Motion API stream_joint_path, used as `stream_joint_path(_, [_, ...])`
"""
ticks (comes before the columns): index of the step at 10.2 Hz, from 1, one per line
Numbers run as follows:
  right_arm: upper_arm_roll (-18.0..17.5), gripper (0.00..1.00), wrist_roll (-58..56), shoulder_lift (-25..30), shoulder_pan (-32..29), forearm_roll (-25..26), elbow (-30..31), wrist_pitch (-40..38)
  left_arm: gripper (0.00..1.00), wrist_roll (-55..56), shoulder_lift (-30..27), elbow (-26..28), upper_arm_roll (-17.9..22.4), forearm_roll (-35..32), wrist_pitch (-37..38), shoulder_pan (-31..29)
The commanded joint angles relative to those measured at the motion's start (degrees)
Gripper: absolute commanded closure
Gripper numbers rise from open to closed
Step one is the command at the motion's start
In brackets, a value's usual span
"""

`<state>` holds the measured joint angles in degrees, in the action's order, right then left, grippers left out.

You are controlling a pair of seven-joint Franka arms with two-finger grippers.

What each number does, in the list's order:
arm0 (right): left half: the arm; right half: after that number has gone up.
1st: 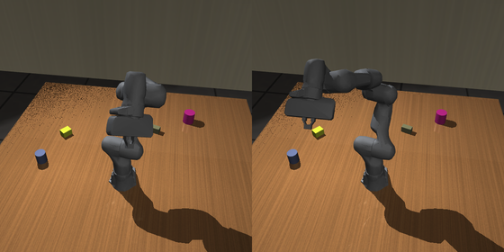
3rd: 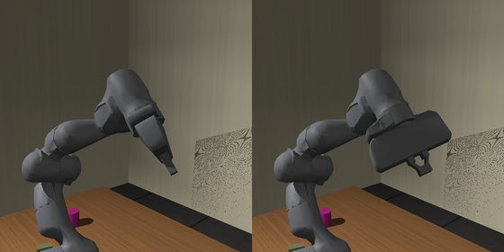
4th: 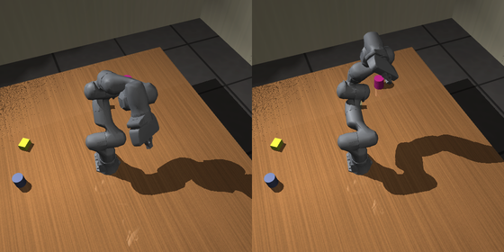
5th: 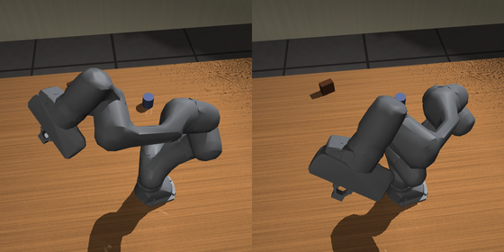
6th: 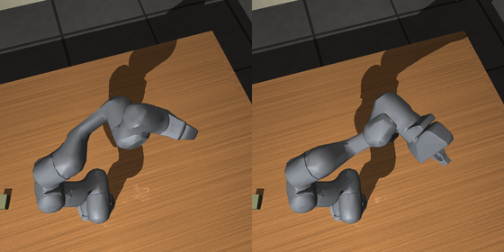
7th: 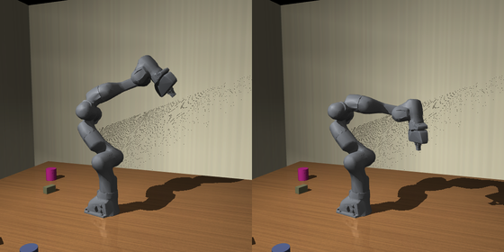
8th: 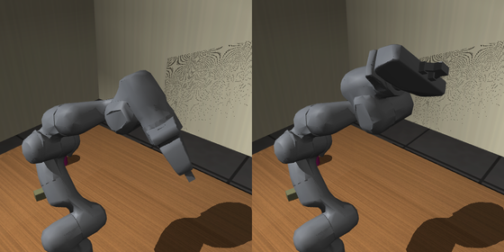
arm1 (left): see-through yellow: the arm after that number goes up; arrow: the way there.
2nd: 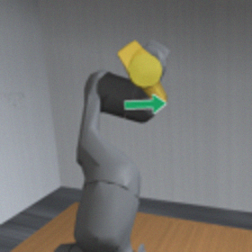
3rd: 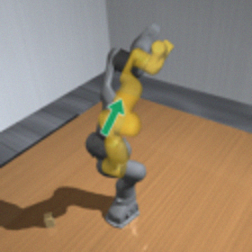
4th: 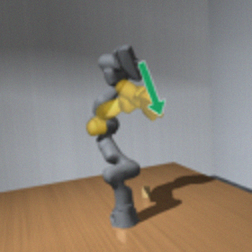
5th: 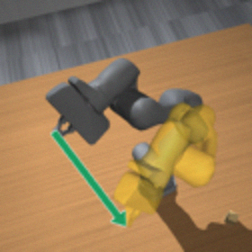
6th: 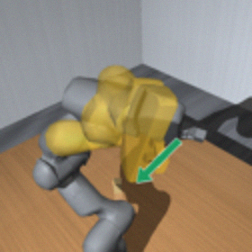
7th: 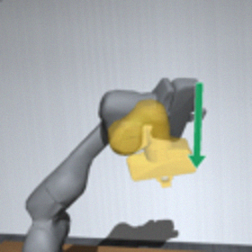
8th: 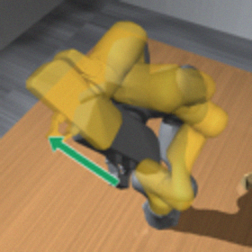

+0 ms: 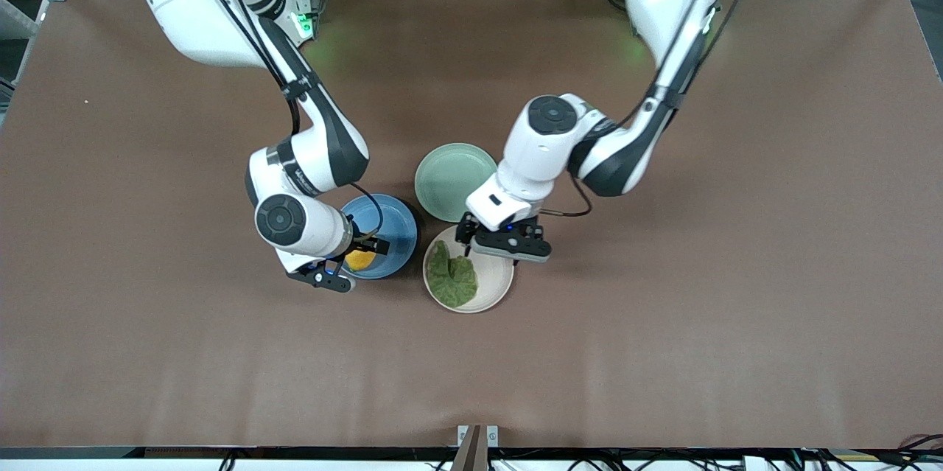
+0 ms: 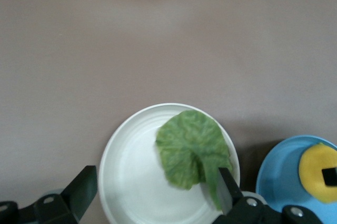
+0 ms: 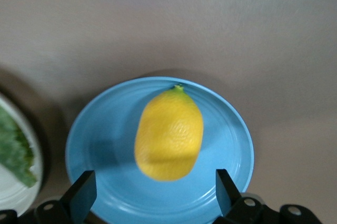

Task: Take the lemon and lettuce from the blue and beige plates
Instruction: 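Reach the right gripper to the lemon while the left gripper reaches the lettuce, then close the right gripper on the lemon while the left gripper grips lettuce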

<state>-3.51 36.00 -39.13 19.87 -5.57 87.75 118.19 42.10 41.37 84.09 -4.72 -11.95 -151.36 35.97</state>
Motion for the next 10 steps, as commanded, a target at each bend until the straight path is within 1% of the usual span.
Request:
stream_joint_path(1, [-0.18, 0.0, 1.09, -0.15, -0.8, -1.46, 3.19, 4.73, 0.03, 5.17, 5.45, -4.63, 6.55, -1.76, -4.45, 6.73])
stream_joint_path(3, [-0.18, 0.0, 1.09, -0.42, -0.71, -2.69, 3.3, 5.56, 0.03, 5.71, 8.36, -5.25, 7.71, -1.76, -8.41, 7.71])
stream_joint_path(5, [-0.18, 0.0, 1.09, -2.17, -0.54, -2.96, 3.3, 6.0, 0.03, 5.8, 11.26, -7.26, 10.51, -1.76, -9.48, 9.98])
stream_joint_path(6, [-0.18, 0.0, 1.17, -2.44, -0.36, -3.57, 3.21, 6.52, 0.05, 5.8, 12.41, -7.88, 11.74, -1.59, -10.0, 10.69])
stream_joint_path(7, [-0.09, 0.13, 1.09, -2.44, -0.36, -5.05, 3.3, 6.53, 0.07, 5.89, 12.94, -8.41, 11.84, -1.59, -10.1, 10.79])
stream_joint_path(8, [-0.18, 0.35, 1.17, -2.44, -0.62, -5.16, 3.21, 6.53, 0.12, 6.67, 13.21, -8.5, 11.84, -1.59, -10.1, 11.05])
stream_joint_path(10, [-0.18, 0.66, 1.17, -2.44, -0.62, -5.16, 3.12, 6.18, 0.14, 6.94, 13.99, -8.5, 12.63, -1.76, -10.1, 11.93])
